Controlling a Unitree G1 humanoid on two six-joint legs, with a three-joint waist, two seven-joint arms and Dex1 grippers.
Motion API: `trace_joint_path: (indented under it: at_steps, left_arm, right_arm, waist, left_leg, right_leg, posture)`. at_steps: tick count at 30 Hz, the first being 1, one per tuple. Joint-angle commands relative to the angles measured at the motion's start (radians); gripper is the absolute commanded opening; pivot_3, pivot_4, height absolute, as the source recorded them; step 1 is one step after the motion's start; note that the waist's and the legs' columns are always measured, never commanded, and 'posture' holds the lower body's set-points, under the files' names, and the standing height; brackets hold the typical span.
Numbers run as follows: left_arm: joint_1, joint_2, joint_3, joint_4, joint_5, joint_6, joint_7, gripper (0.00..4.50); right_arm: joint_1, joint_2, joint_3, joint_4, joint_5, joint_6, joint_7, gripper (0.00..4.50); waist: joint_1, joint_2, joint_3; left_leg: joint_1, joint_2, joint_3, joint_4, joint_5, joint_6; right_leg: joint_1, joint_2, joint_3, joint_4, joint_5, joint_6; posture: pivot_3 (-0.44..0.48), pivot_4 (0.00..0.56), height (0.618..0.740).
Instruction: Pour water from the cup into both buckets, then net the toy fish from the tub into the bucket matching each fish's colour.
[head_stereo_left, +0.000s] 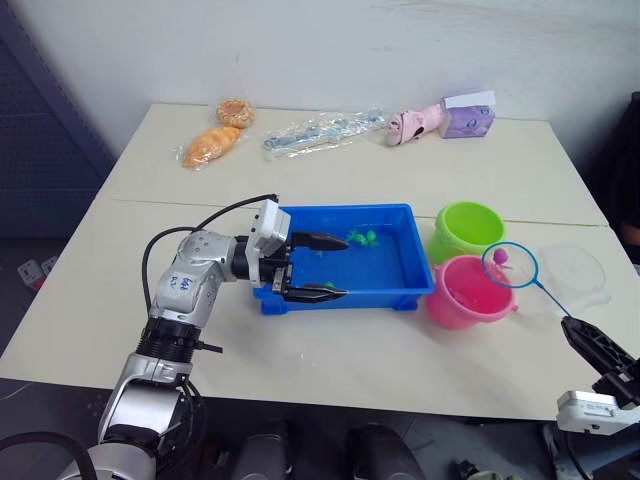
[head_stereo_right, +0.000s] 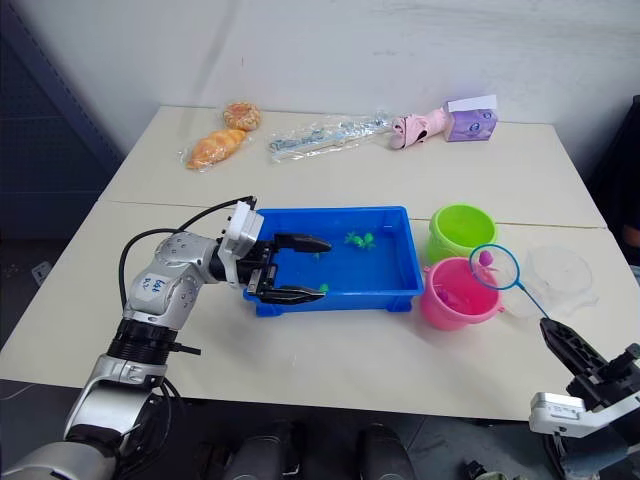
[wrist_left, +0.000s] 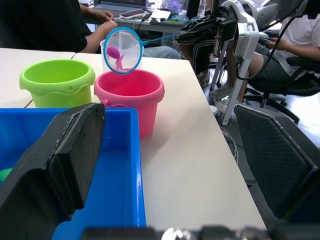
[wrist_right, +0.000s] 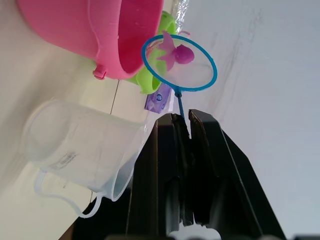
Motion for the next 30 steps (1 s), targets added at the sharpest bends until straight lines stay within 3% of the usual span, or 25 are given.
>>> trace_joint_path:
  at_steps: [1,5,9,16,30]
  left_arm:
    - [0.003,-0.006,0.009,-0.033,-0.02,-0.004,0.01,4.44]
    - [0.002,-0.005,0.009,-0.03,-0.021,-0.01,0.009,4.44]
    - [0.003,-0.006,0.007,-0.027,-0.018,-0.014,0.009,4.44]
    - [0.012,-0.006,0.013,-0.033,-0.019,-0.013,0.02,4.44]
    - [0.023,-0.002,0.006,-0.044,-0.024,-0.01,0.013,4.44]
  right_arm:
    - [0.017,-0.001,0.007,-0.03,0.012,-0.007,-0.001,0.0]
    - [-0.01,-0.001,-0.024,-0.013,-0.003,0.045,-0.018,0.0]
    - [-0.019,-0.034,0.037,-0.033,0.009,-0.003,0.008,0.0]
    - [-0.033,-0.013,0.039,-0.06,0.018,0.051,0.03,0.0]
    - [0.032,-0.002,0.034,-0.123,0.056,0.008,0.076,0.0]
  waist:
    - [0.0,0.0,0.0]
    - [-0.001,0.0,0.0]
    - [-0.001,0.0,0.0]
    - [0.001,0.001,0.0]
    - [0.0,0.001,0.0]
  left_leg:
    - [0.0,0.0,0.0,0.0,0.0,0.0]
    - [0.0,0.0,0.0,0.0,0.0,0.0]
    - [0.0,0.0,0.0,0.0,0.0,0.0]
    - [0.0,0.0,0.0,0.0,0.0,0.0]
    - [0.0,0.0,0.0,0.0,0.0,0.0]
  right_leg:
    - [0.0,0.0,0.0,0.0,0.0,0.0]
    - [0.0,0.0,0.0,0.0,0.0,0.0]
    - [0.0,0.0,0.0,0.0,0.0,0.0]
    - [0.0,0.0,0.0,0.0,0.0,0.0]
    - [0.0,0.0,0.0,0.0,0.0,0.0]
  posture:
    - [0.0,0.15,0.74]
    - [0.0,0.15,0.74]
    - [0.0,0.15,0.74]
    - [0.0,0.15,0.74]
    - [0.0,0.15,0.74]
